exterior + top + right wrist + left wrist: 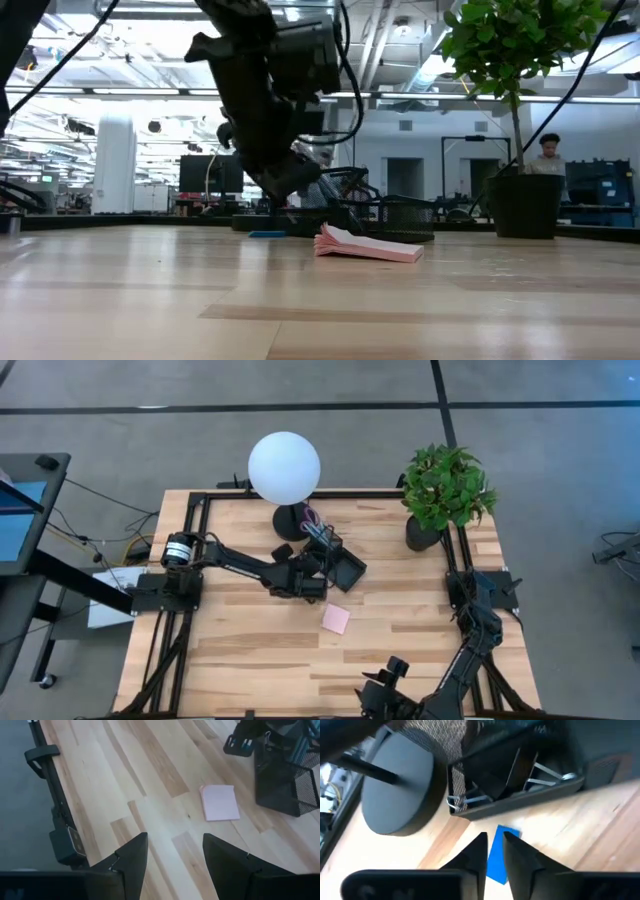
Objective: Pick and place office supplies into organizer
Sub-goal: Put the blue eraser into the desk organizer
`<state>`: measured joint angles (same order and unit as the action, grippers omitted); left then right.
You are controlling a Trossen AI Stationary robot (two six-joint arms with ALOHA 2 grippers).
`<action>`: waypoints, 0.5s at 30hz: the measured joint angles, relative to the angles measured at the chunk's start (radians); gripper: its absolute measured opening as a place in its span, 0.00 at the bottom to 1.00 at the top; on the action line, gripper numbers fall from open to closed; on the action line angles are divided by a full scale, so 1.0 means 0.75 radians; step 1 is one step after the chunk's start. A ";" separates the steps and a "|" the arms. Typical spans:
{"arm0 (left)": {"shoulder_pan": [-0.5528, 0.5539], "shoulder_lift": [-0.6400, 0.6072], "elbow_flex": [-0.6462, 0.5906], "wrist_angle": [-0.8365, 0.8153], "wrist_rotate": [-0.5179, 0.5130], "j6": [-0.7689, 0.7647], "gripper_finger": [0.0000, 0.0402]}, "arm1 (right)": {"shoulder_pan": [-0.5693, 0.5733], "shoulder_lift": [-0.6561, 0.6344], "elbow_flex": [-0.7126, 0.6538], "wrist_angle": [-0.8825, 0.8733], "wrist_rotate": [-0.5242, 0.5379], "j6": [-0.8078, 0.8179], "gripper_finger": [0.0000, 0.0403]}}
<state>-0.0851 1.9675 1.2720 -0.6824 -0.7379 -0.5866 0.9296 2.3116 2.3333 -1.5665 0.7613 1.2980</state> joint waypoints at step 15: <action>0.033 -0.276 -0.040 -0.142 0.229 0.189 0.22 | 0.064 0.000 0.000 0.005 0.003 0.175 0.46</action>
<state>-0.0604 1.7608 1.2423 -0.7889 -0.5662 -0.4451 0.9773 2.3116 2.3333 -1.5627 0.7639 1.4291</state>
